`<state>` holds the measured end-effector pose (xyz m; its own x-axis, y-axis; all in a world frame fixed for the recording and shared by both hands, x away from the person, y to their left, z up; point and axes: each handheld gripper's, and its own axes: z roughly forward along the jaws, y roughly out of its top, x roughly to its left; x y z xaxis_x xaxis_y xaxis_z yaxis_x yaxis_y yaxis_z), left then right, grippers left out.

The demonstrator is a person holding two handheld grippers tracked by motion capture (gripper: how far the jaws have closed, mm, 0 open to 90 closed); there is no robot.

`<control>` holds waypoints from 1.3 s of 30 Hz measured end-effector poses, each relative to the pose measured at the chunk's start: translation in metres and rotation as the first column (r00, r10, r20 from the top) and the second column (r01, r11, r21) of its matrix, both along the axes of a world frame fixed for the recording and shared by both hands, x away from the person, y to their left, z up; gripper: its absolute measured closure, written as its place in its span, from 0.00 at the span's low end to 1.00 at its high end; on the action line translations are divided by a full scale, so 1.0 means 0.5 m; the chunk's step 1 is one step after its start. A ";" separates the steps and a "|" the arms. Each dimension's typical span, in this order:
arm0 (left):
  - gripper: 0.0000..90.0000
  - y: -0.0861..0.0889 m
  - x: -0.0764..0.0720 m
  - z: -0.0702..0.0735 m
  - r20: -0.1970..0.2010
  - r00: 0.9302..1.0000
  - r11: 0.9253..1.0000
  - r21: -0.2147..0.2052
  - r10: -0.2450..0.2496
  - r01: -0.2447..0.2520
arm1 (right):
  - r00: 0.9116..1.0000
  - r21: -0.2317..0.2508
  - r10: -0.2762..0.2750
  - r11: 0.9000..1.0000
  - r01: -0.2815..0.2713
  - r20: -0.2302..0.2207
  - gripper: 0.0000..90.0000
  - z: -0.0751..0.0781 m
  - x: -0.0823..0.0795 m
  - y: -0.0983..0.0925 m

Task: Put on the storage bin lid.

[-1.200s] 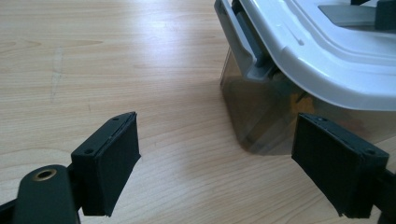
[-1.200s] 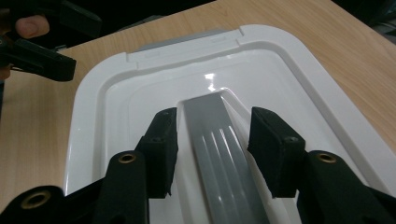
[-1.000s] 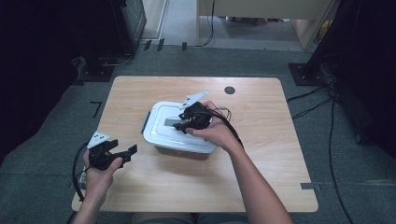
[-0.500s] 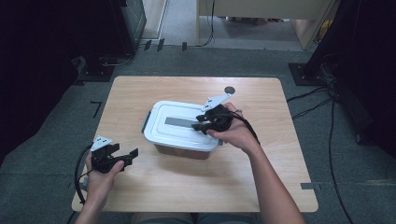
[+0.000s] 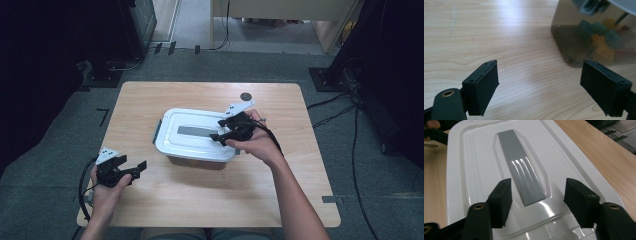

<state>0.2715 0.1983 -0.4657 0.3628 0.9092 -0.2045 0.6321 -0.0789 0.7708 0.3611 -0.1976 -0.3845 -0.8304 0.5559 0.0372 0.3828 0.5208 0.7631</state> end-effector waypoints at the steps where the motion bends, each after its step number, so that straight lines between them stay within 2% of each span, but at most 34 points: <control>1: 0.16 0.002 0.000 -0.003 0.000 1.000 1.000 0.000 0.008 -0.008 | 1.000 0.004 -0.012 1.000 0.012 0.003 0.34 0.003 -0.001 0.000; 5: 0.16 0.007 0.001 -0.018 0.001 0.999 0.999 0.021 0.032 -0.032 | 0.997 0.017 -0.074 0.997 0.074 0.030 0.15 0.017 -0.012 0.000; 7: 0.16 0.010 0.003 -0.026 -0.002 0.999 0.999 0.023 0.042 -0.042 | 0.992 0.018 -0.110 0.994 0.109 0.067 0.16 0.025 -0.022 -0.003; 11: 0.16 0.013 0.005 -0.041 -0.014 0.998 0.998 0.031 0.058 -0.058 | 0.988 0.052 -0.147 0.988 0.144 0.050 0.15 0.032 -0.033 -0.017; 17: 0.16 0.019 0.004 -0.054 -0.018 0.997 0.996 0.055 0.075 -0.074 | 0.974 0.061 -0.215 0.976 0.211 0.071 0.15 0.033 -0.055 -0.044; 21: 0.16 0.019 0.009 -0.071 -0.049 0.995 0.994 0.074 0.090 -0.086 | 0.964 0.072 -0.255 0.966 0.250 0.071 0.15 0.032 -0.067 -0.070; 24: 0.16 0.018 0.010 -0.079 -0.062 0.994 0.993 0.084 0.085 -0.080 | 0.951 0.088 -0.302 0.951 0.296 0.067 0.15 0.027 -0.077 -0.095; 26: 0.16 0.014 0.011 -0.087 -0.069 0.994 0.991 0.107 0.086 -0.078 | 0.941 0.102 -0.333 0.940 0.327 0.056 0.15 0.023 -0.083 -0.110; 27: 0.16 0.011 0.012 -0.091 -0.072 0.993 0.988 0.132 0.089 -0.079 | 0.934 0.104 -0.351 0.933 0.345 0.057 0.15 0.019 -0.086 -0.122; 28: 0.16 0.009 0.012 -0.092 -0.066 0.994 0.987 0.140 0.089 -0.079 | 0.926 0.107 -0.372 0.925 0.365 0.058 0.15 0.015 -0.089 -0.133; 32: 0.16 0.004 0.011 -0.094 -0.054 0.995 0.983 0.167 0.087 -0.077 | 0.905 0.113 -0.422 0.903 0.414 0.055 0.15 0.001 -0.100 -0.167; 34: 0.16 -0.001 0.009 -0.097 -0.040 0.995 0.978 0.191 0.096 -0.087 | 0.894 0.113 -0.446 0.892 0.439 0.050 0.15 -0.007 -0.108 -0.183; 36: 0.16 -0.012 0.008 -0.102 -0.020 0.995 0.969 0.229 0.099 -0.092 | 0.885 0.112 -0.464 0.882 0.457 0.047 0.15 -0.015 -0.114 -0.199; 39: 0.14 -0.013 0.006 -0.104 -0.010 0.995 0.970 0.225 0.099 -0.094 | 0.870 0.114 -0.491 0.868 0.484 0.041 0.15 -0.028 -0.122 -0.222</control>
